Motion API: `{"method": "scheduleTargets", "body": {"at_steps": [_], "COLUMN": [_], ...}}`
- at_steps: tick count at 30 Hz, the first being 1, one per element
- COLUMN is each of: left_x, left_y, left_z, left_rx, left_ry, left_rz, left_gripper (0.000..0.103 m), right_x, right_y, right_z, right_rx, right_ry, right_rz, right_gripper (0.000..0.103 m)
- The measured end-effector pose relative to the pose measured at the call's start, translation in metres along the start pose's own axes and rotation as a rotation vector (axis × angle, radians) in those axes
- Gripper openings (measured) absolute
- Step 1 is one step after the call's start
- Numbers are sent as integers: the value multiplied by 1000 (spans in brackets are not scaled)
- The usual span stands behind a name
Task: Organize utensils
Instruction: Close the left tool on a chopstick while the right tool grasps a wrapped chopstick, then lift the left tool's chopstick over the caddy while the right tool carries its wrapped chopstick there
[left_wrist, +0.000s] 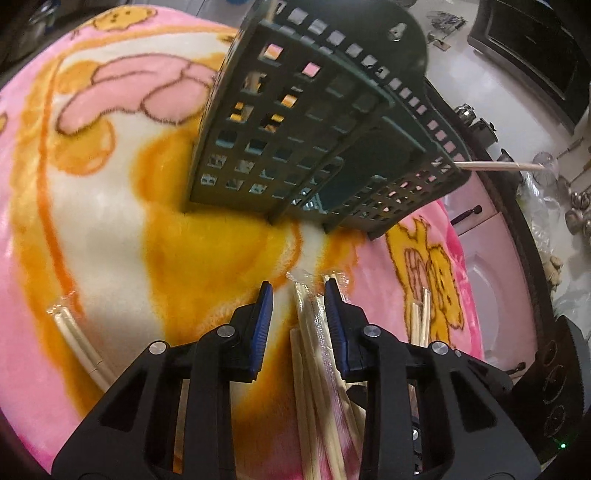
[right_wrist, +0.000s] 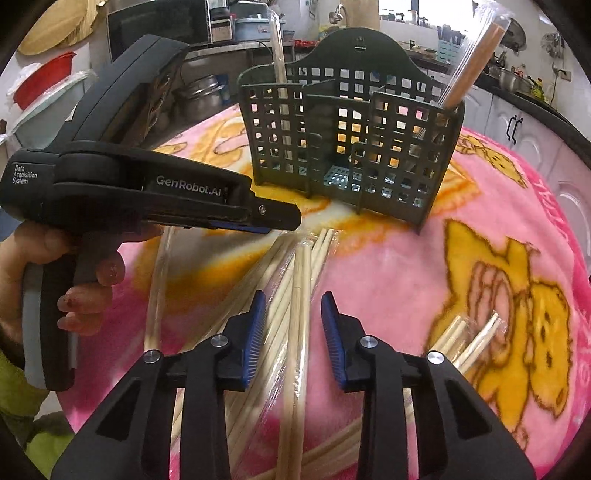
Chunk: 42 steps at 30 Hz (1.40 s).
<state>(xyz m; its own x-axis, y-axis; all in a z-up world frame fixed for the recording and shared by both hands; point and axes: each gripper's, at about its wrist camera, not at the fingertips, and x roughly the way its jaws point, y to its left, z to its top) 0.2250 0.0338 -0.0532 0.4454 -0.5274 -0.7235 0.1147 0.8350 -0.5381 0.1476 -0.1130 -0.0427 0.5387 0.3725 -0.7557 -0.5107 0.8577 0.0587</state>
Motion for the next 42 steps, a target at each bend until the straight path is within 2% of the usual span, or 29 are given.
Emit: {"method": "scheduleTargets", "body": {"at_steps": [12,18,24,38,42], "left_x": [11,14,12,-11,-17], "left_y": [0,1,3,-10,-17], "left_z": [7,11,12,12,11], "left_rx": [7,21,34,77,90], "left_ry": [24,27,15,-55,-74], "left_rz": [-1,10,20,-6,-11], "left_gripper": [23,13,5,4,3], "right_x": [26,39,42,16,0], "right_y": [-29,-42,-52,-80,-82], "right_z": [23,32,42,30,26], "right_rx": [99,136,144,229,234], "right_ry": [69,88,78,34,-13], "right_rz": [46,76,80,73,74], "right_gripper": [27,20,14,11,8]}}
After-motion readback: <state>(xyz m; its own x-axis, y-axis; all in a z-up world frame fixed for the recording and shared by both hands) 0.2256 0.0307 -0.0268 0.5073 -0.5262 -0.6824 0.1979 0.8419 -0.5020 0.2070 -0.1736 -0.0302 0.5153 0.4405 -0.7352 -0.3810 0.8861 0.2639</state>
